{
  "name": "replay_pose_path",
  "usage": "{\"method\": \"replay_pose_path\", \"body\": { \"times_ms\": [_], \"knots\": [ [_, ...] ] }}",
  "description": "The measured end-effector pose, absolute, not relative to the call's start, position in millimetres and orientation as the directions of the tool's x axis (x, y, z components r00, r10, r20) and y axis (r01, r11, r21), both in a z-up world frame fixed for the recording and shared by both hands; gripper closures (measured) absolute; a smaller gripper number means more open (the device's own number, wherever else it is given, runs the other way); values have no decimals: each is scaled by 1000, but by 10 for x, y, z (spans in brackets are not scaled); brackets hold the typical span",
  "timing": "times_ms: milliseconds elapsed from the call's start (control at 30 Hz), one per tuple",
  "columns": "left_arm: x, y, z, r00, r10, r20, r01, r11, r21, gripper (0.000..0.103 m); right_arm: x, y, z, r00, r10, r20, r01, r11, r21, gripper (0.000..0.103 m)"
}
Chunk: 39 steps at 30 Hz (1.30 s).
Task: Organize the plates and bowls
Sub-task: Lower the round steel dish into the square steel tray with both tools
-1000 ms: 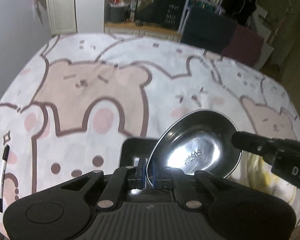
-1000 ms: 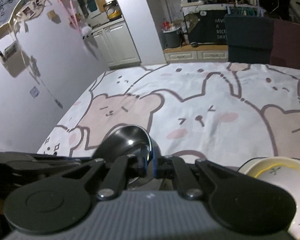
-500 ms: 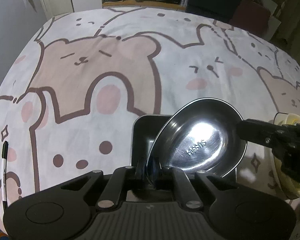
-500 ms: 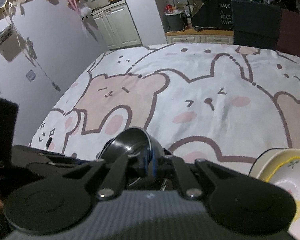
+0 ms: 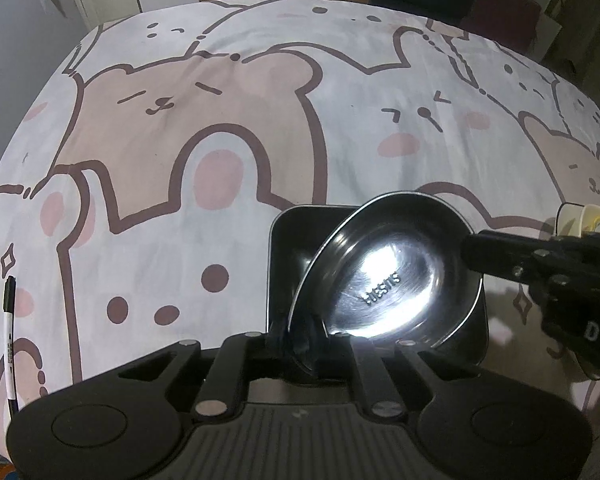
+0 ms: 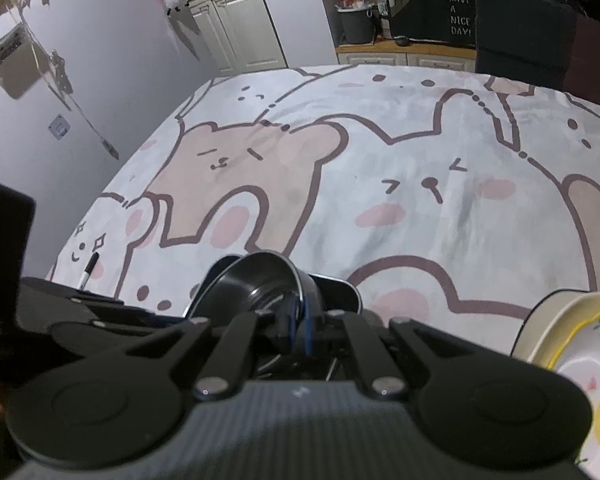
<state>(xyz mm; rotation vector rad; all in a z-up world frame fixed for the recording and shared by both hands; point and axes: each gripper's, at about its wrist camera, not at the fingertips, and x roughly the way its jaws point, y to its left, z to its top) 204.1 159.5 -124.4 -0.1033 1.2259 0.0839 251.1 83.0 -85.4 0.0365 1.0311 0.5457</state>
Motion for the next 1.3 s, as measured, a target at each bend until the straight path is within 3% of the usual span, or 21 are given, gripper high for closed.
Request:
{"method": "replay_pose_path", "body": {
  "times_ms": [967,1133,1300],
  "knots": [
    [2046,1596,-1216,353,-12,-936,-123,991,-59,91,2643,867,-1105,342,377,-861,-363,898,250,97],
    [2019,1630,-1165,384,-30,-923,-134,987,-88,87,2647,859,-1099,336,399,-853,-368,889,271,80],
    [1951,1699,-1057,440,-45,-897,-148,982,-122,69,2614,795,-960,356,437,-826,-386,874,296,47]
  ]
}}
